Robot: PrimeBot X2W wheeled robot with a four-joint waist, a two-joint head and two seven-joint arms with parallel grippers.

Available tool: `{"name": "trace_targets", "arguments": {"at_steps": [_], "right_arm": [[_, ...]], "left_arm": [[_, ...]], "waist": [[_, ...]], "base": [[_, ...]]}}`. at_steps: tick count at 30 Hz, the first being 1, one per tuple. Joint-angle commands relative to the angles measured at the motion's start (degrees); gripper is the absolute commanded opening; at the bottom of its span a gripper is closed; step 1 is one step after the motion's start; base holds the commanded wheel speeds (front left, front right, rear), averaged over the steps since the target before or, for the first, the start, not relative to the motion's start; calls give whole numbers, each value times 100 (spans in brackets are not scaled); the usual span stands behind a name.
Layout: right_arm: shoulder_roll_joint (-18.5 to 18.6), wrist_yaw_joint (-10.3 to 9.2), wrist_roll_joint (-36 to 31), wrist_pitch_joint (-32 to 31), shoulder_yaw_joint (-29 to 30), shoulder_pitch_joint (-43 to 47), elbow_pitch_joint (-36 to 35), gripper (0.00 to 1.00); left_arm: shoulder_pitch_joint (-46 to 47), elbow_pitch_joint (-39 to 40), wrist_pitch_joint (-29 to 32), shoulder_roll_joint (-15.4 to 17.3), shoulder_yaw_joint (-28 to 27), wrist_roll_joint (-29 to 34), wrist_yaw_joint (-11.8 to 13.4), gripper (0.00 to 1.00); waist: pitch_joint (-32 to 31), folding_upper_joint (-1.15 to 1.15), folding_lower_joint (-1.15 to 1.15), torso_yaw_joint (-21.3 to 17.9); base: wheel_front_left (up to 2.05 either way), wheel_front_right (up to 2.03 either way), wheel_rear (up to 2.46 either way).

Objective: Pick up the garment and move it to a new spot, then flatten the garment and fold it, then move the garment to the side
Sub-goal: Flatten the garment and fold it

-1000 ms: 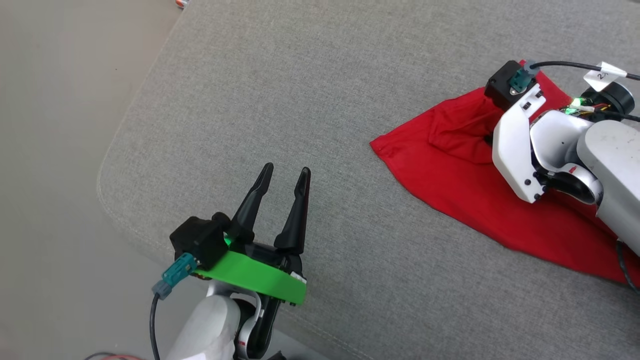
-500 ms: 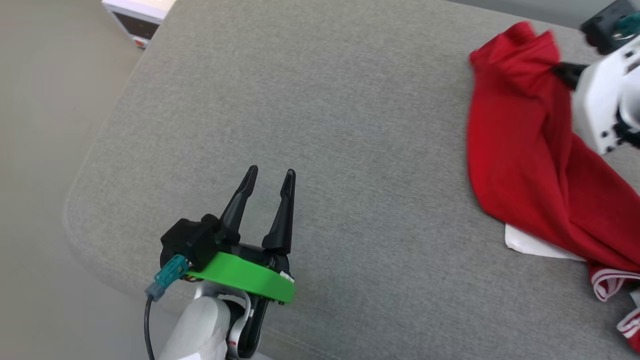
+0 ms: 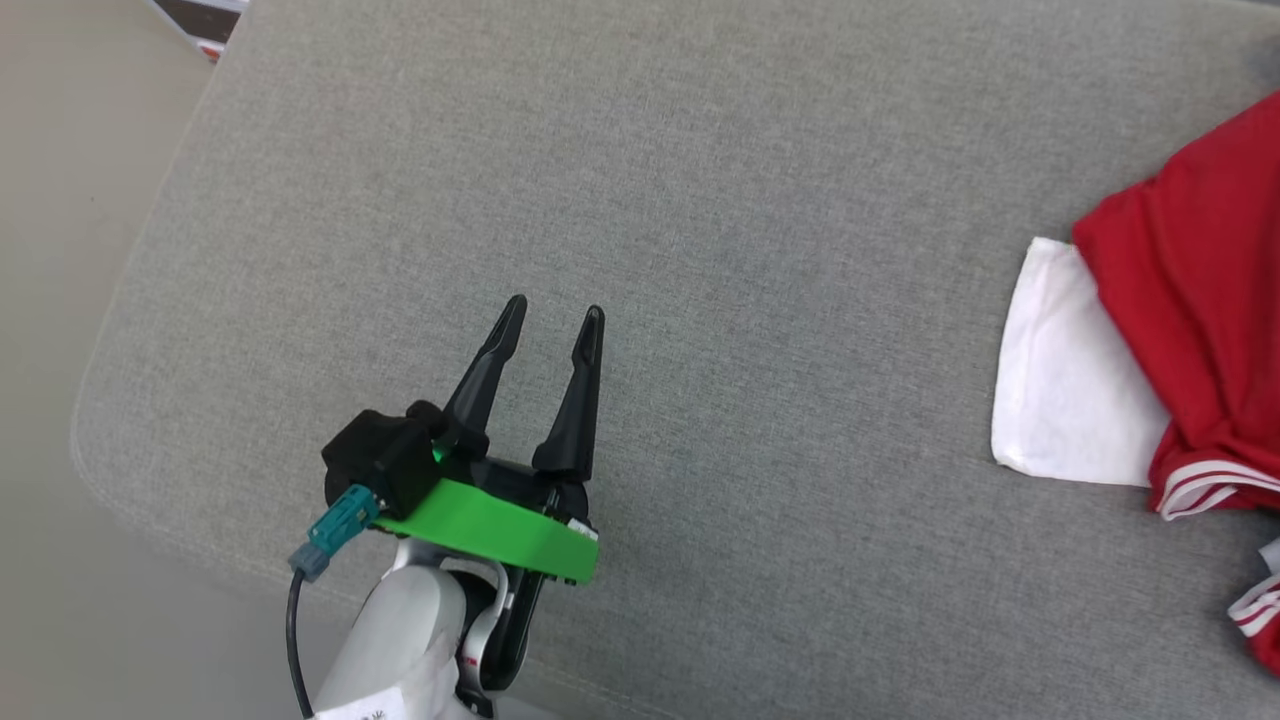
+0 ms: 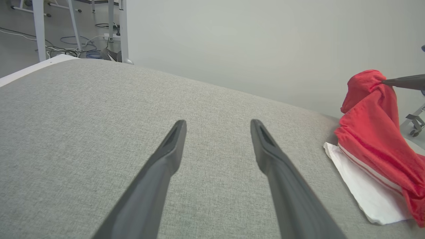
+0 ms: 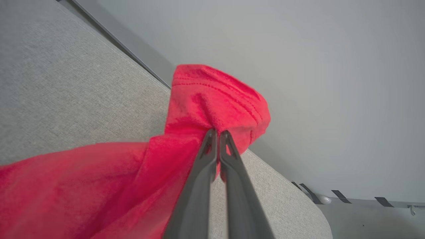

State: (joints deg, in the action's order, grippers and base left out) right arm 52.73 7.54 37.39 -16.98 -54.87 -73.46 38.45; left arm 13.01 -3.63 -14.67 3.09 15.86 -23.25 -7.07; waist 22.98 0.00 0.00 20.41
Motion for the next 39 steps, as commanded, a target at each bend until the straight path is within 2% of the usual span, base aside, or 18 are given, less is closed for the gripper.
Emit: {"name": "trace_targets", "arguments": {"at_steps": [1, 6, 7, 8, 9, 16, 22, 29, 34, 36, 39], "right_arm": [[-39, -5, -166, 113, -58, -163, 105, 0], [-213, -5, -474, 527, -154, -407, 658, 0], [-280, -5, -511, 637, -139, -427, 784, 34], [-343, -5, -519, 707, -127, -422, 884, 89], [-433, -5, -496, 757, -108, -394, 1005, 100], [-943, -5, -237, 1077, 50, -130, 1469, 100], [-1279, -5, 58, 1644, 308, 145, 1636, 100], [-1679, -5, 436, 2862, 755, 778, 1539, 100], [-1908, -5, 464, 3168, 1139, 1499, 1312, 100], [-1961, -5, 402, 3190, 1497, 1798, 1036, 100], [-2034, -5, 93, 3195, 2404, 2450, 294, 100]], "left_arm": [[124, 25, -33, -21, 2, -13, -27, 100], [218, 53, -33, -21, 27, -67, -29, 100], [222, 57, -33, -21, 27, -70, -29, 100], [223, 59, -33, -21, 26, -70, -29, 100], [222, 57, -33, -21, 21, -68, -29, 100], [208, -22, -33, -21, -67, 28, -21, 100], [144, -133, -33, -21, -164, 146, -27, 100], [-6, -309, -33, -21, -301, 281, -36, 100], [-140, -492, -33, -21, -316, 287, -39, 100], [-182, -539, -33, -21, -337, 263, -39, 100], [-273, -588, -33, -21, -390, 237, -40, 100]], "waist": [[244, 0, 0, 79], [410, 0, 0, 162], [422, 0, 0, 165], [426, 0, 0, 164], [421, 0, 0, 157], [179, 0, 0, -26], [-303, 0, 0, -285], [-1021, 0, 0, -725], [-1391, 0, 0, -1005], [-1508, 0, 0, -1116], [-1661, 0, 0, -1258]], "base": [[0, 0, 0], [0, 0, 0], [0, 0, 0], [0, 0, 0], [0, 0, 0], [0, 0, 0], [0, 0, 0], [0, 0, 0], [0, 0, 0], [0, 0, 0], [0, 0, 0]]}}
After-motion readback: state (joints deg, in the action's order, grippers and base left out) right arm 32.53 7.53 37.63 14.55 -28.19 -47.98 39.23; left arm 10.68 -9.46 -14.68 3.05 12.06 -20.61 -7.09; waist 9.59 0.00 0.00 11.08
